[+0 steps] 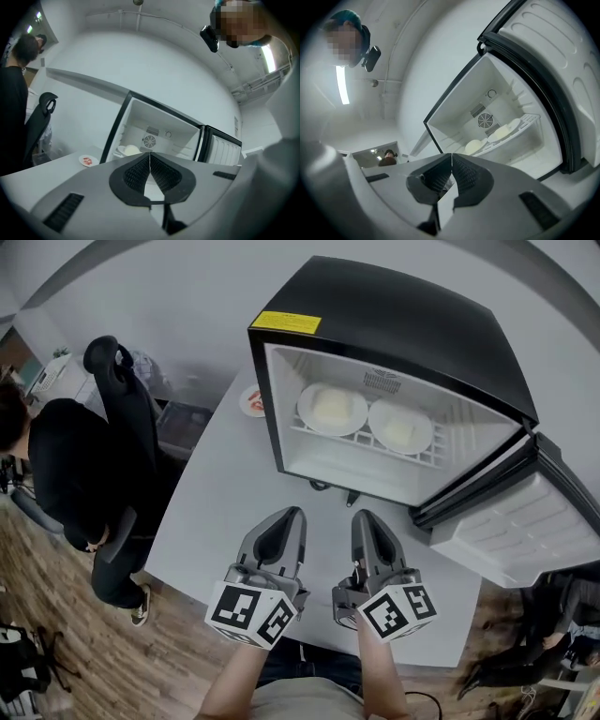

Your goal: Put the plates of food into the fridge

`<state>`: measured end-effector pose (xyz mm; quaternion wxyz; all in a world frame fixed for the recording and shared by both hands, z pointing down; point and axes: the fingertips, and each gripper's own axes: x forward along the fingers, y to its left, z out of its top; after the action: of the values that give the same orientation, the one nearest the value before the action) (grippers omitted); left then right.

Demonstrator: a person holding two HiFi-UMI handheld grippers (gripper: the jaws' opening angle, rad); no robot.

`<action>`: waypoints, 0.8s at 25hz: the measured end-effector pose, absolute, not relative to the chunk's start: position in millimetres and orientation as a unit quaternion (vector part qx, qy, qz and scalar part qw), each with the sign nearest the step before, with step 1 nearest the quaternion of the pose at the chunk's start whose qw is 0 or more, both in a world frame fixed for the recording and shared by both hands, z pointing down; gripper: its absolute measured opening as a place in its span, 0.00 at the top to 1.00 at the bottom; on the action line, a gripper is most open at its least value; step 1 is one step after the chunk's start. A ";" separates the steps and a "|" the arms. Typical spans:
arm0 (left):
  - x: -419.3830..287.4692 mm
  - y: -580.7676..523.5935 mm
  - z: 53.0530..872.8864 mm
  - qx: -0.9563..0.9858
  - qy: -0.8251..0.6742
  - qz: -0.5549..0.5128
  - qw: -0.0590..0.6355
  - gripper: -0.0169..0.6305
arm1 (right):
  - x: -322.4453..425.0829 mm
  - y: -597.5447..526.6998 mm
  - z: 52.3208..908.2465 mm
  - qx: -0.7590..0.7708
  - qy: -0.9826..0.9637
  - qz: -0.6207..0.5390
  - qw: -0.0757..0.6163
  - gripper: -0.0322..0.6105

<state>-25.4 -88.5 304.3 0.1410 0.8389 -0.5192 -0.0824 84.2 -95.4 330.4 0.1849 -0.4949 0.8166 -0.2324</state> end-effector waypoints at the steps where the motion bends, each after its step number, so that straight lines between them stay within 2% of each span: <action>1: -36.4 -87.0 306.7 0.830 -0.533 -0.083 0.144 0.96 | 78.6 -95.0 332.8 -0.487 0.822 -0.234 0.181 0.92; 5: -88.0 -81.8 318.0 0.797 -0.578 -0.078 0.159 0.96 | 55.4 -93.7 345.6 -0.453 0.832 -0.266 0.178 0.93; 12: -187.2 -82.3 335.5 0.742 -0.611 -0.107 0.254 0.96 | 23.9 -95.1 352.0 -0.414 0.842 -0.297 0.175 0.92; 20: -258.4 -145.0 343.2 0.732 -0.598 -0.129 0.299 0.96 | -11.0 -118.0 370.6 -0.428 0.827 -0.323 0.169 0.92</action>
<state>-258.4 -145.0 343.2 0.2989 0.7323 -0.5981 -0.1292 -11.0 -118.0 370.6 0.1690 -0.4277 0.8270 -0.3234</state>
